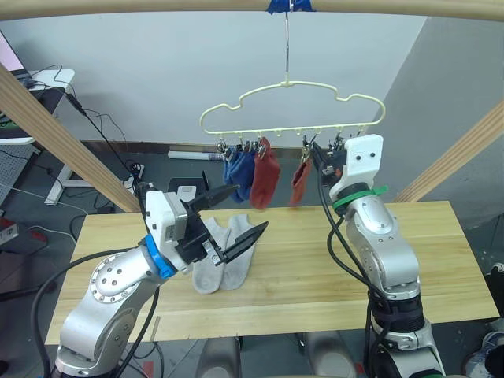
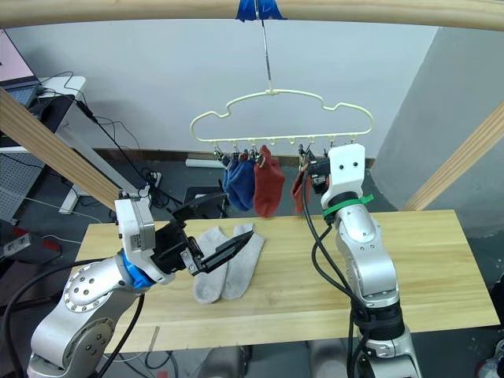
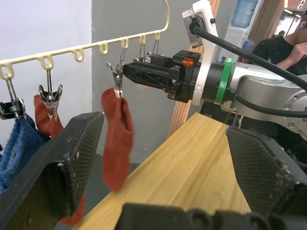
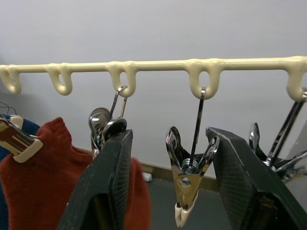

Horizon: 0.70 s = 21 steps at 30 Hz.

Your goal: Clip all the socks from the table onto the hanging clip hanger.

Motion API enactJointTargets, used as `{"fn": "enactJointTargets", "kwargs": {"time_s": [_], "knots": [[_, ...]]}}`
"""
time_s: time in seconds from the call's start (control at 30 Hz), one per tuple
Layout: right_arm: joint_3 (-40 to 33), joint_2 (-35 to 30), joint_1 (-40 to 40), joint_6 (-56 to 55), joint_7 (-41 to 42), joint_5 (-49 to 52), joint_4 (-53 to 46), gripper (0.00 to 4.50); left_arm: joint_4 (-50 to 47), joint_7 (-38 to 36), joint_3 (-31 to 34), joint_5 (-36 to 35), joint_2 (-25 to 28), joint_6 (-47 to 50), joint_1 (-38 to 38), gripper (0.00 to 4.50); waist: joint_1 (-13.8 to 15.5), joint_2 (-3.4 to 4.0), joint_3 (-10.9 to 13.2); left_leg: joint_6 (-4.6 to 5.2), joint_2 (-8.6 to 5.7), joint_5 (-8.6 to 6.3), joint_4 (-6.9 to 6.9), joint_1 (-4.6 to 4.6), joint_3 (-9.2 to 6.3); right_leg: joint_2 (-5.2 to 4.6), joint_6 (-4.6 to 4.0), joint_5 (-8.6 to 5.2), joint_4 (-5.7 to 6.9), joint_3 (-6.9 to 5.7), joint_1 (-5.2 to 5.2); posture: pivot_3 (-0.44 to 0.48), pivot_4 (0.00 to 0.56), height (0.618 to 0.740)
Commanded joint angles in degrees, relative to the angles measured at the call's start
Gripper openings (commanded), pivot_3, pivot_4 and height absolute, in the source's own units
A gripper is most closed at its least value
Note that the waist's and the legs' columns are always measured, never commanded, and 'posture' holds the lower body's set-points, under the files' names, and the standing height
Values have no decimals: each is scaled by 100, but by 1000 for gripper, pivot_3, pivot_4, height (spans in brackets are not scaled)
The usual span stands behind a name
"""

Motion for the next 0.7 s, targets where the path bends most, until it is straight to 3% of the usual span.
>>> {"fn": "enactJointTargets", "kwargs": {"time_s": [0.03,0.7], "knots": [[38,102,-99,-66,51,69,-249,2531,-326,24,3,13,-5,-31,36,4500,0,0,0,0,0,0,0,0,0,0,0,0,0,0,0,-64,264,740],[-189,564,-309,36,20,351,85,2531,-361,7,-58,75,-37,1,22,4500,-1,2,-1,0,0,0,0,1,0,0,-1,0,4,0,-1,-57,257,740]]}}
